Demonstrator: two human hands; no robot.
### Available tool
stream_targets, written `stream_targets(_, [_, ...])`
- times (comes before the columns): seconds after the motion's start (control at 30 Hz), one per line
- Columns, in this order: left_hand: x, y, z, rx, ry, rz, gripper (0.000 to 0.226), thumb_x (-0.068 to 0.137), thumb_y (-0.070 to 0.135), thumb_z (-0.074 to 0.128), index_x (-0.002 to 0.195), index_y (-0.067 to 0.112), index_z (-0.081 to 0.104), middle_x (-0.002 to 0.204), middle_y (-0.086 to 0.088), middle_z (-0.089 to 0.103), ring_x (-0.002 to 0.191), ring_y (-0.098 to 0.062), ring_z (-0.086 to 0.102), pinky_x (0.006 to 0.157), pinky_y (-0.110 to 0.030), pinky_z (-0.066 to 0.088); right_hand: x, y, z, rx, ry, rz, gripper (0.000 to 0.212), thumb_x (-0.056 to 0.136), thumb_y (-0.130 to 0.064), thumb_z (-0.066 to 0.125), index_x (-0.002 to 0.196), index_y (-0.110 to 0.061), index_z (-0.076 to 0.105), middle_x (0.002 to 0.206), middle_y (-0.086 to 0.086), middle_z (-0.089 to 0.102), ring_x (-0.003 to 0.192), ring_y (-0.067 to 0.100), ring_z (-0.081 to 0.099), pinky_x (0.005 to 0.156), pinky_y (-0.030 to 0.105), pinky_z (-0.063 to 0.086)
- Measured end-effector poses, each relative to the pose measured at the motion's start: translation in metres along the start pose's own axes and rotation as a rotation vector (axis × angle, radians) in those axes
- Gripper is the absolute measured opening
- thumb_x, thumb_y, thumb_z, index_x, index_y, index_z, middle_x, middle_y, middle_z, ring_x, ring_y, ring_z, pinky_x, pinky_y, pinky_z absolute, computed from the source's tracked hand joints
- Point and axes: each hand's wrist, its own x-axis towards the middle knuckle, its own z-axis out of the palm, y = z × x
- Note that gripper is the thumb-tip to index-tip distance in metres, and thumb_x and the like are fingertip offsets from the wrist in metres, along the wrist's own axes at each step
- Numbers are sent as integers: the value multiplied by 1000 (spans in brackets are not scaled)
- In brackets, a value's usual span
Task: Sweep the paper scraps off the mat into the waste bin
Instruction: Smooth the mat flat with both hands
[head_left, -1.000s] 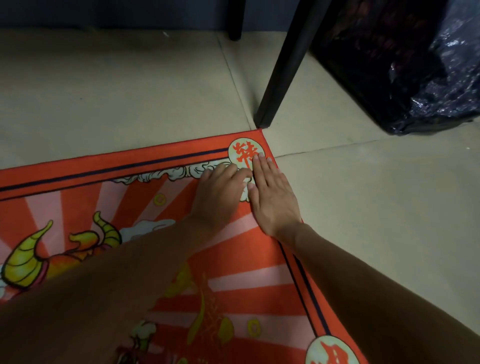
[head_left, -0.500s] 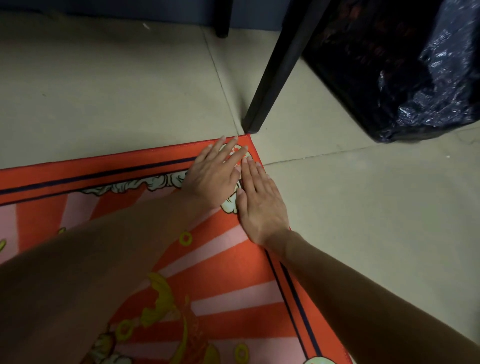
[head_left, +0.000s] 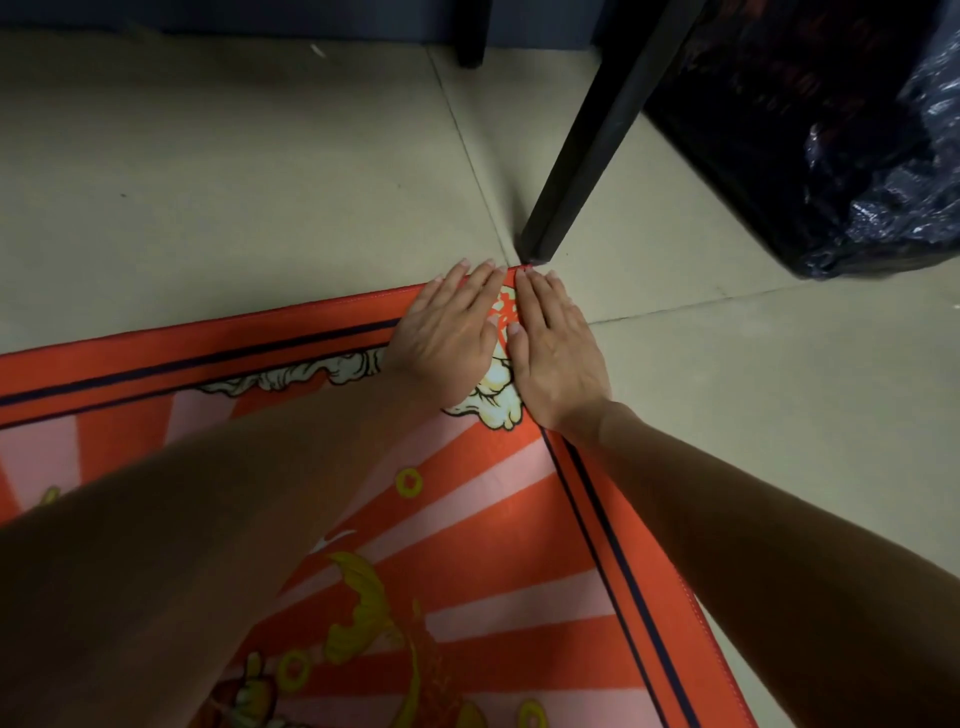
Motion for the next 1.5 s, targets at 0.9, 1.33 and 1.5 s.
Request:
stream_targets(0.9, [3,-2,-5,8,-74,12,63,97,37,11,155,17,22,161,1,24,150,-20,17,120,-37,13,3,-1,-2,-4,-62,-6,55,104,-33,16,155,-16,4,162,-1,2,148,13,-4,119,29,-1])
stream_targets(1.33, [-7,8,-4,1,-132,51,60,101,38,11,156,13,17,163,-2,18,151,-21,10,122,-36,9,-59,0,-9,-27,-126,-32,56,103,-35,13,155,-20,-4,161,-6,-9,147,9,-11,119,29,-4])
stream_targets(1.5, [-41,30,-7,-3,-117,57,58,100,34,21,150,8,35,156,-8,35,146,-23,30,118,-37,21,-58,-1,-10,-40,-152,-22,56,103,-35,11,155,-19,-3,161,-5,-9,147,10,-11,120,32,-3])
